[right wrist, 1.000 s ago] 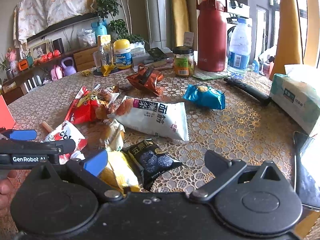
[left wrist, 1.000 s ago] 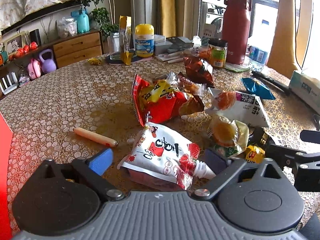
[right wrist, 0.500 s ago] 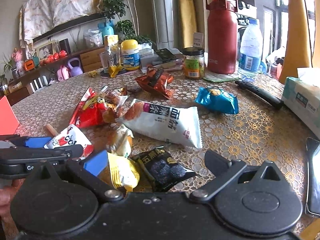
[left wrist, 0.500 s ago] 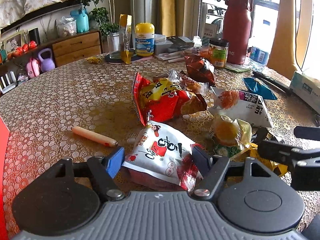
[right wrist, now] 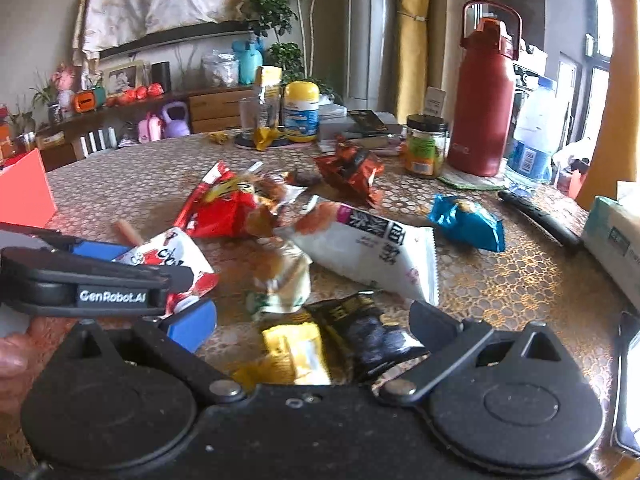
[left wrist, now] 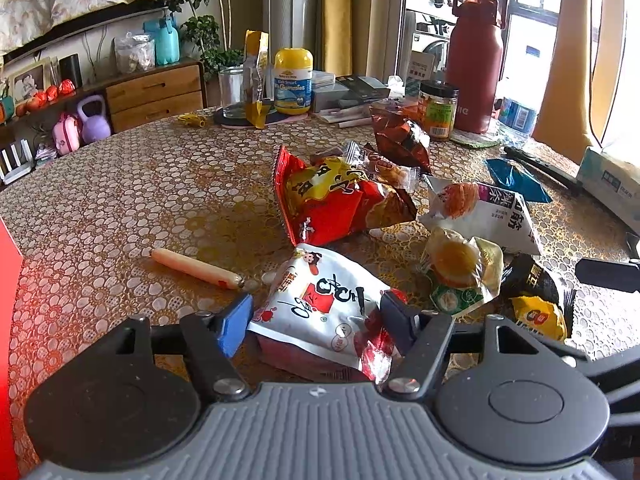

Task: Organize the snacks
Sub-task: 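Grasp the yellow snack bag with the right tool while the left tool grasps the white 'Ooi' pouch, then carry the yellow bag and white pouch with both tools over the white box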

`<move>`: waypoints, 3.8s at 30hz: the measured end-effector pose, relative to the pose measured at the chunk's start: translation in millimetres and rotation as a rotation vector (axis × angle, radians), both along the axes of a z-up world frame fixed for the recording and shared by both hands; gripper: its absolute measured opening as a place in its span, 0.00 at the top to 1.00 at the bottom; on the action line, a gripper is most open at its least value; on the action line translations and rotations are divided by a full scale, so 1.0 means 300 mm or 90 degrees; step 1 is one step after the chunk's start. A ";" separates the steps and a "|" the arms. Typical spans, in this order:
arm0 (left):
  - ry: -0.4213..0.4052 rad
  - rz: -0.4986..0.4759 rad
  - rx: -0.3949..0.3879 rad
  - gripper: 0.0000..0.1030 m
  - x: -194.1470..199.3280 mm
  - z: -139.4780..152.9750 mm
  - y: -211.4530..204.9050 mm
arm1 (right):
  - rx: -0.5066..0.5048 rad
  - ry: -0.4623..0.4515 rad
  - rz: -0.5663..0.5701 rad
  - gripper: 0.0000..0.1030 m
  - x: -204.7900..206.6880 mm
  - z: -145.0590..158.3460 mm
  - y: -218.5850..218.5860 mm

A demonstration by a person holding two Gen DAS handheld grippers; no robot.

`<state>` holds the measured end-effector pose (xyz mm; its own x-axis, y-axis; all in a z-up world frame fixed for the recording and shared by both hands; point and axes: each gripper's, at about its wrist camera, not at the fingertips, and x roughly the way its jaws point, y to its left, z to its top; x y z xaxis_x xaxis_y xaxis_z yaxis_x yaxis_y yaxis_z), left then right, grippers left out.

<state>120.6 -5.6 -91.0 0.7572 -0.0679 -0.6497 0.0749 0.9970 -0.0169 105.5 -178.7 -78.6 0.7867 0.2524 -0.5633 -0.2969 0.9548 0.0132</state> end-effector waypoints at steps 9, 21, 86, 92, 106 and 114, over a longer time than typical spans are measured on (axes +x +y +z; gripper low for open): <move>0.000 0.004 -0.004 0.34 -0.026 0.005 0.017 | -0.015 0.012 0.033 0.46 -0.027 -0.029 0.033; -0.012 0.024 -0.012 0.37 -0.093 0.039 0.059 | 0.026 -0.023 0.036 0.71 -0.058 -0.014 0.004; -0.089 0.080 -0.030 0.29 -0.287 0.300 0.178 | 0.076 -0.099 0.087 0.73 -0.179 0.183 0.044; -0.134 0.154 -0.008 0.29 -0.395 0.425 0.357 | 0.087 -0.128 0.160 0.73 -0.187 0.263 0.169; -0.093 0.298 0.047 0.29 -0.566 0.398 0.737 | 0.158 -0.068 0.358 0.73 -0.120 0.399 0.685; -0.039 0.310 0.031 0.29 -0.584 0.297 0.836 | 0.133 0.005 0.420 0.73 -0.082 0.391 0.968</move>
<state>-54.6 245.2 -1.9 0.7306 0.3331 -0.5960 -0.4009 0.9159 0.0204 80.9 111.6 38.6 0.4274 0.7807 -0.4558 -0.8137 0.5519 0.1824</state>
